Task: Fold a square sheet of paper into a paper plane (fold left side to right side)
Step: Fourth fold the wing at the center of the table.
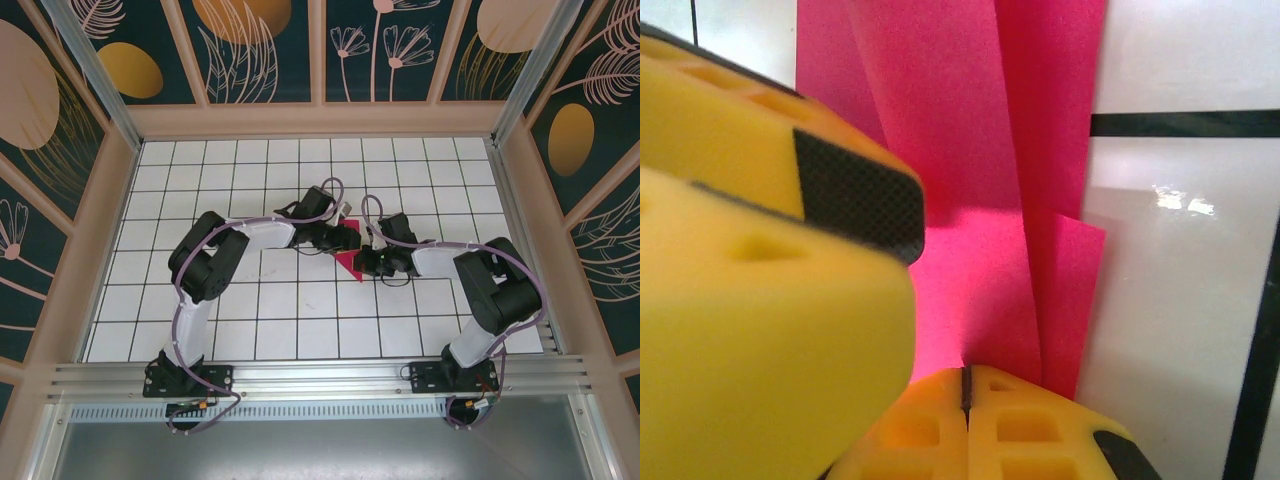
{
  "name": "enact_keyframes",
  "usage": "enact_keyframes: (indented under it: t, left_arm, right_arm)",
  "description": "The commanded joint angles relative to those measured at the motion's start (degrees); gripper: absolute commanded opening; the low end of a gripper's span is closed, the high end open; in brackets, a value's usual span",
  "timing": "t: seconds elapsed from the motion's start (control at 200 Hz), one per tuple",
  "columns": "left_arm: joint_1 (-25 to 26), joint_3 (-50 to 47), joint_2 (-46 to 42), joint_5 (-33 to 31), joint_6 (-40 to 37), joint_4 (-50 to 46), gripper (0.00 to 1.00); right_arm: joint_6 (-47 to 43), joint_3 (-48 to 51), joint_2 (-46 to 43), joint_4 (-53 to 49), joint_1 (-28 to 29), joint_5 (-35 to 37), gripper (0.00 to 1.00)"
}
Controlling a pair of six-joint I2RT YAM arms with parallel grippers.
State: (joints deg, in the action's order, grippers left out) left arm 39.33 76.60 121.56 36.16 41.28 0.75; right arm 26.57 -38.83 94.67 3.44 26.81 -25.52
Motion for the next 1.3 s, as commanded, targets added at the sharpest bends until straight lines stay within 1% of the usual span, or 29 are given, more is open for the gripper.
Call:
enact_keyframes:
  t: [0.0,0.21,0.305,0.44,0.621,0.731,0.841,1.061,1.226,1.296]
  left_arm:
    - [0.15,1.98,2.34,-0.56,-0.26,-0.52,0.36]
    - [0.12,5.26,5.15,-5.19,-1.72,-4.38,0.36]
    - [-0.13,6.12,6.01,-8.3,-2.49,-6.27,0.35]
    - [-1.35,5.89,6.49,-10.62,-3.16,-6.33,0.35]
    - [-4.39,5.33,7.36,-10.77,-3.92,-5.13,0.35]
    - [-6.7,7.35,8.36,-10.93,-5.37,-6.13,0.35]
    - [-8.82,11.61,10.3,-11.27,-7.39,-8.67,0.35]
    - [-11.7,21.37,15.95,-9.22,-9.74,-12.63,0.36]
    - [-13.65,25.95,18.99,-8.48,-10.34,-14.45,0.37]
    - [-14.36,26.45,18.86,-8.57,-10.51,-14.88,0.37]
  right_arm:
    - [0.42,2.18,3.38,-9.52,0.61,4.31,0.0]
    - [-0.02,1.65,3.35,-10.98,0.71,5.48,0.0]
    - [-0.29,1.4,3.41,-11.88,0.79,6.32,0.0]
    - [-0.55,1.4,3.36,-12.64,0.86,6.95,0.0]
    - [-0.55,2.13,3.26,-12.5,0.9,6.89,0.0]
    - [-0.46,2.62,3.32,-12.47,0.88,6.72,0.0]
    - [-0.46,2.93,3.14,-12.41,0.97,6.58,0.0]
    - [-0.29,3.32,2.96,-12.32,1.19,6.27,0.0]
    - [-0.29,3.33,2.98,-12.34,1.32,6.06,0.0]
    - [-0.29,3.07,2.69,-12.15,1.32,5.57,0.0]
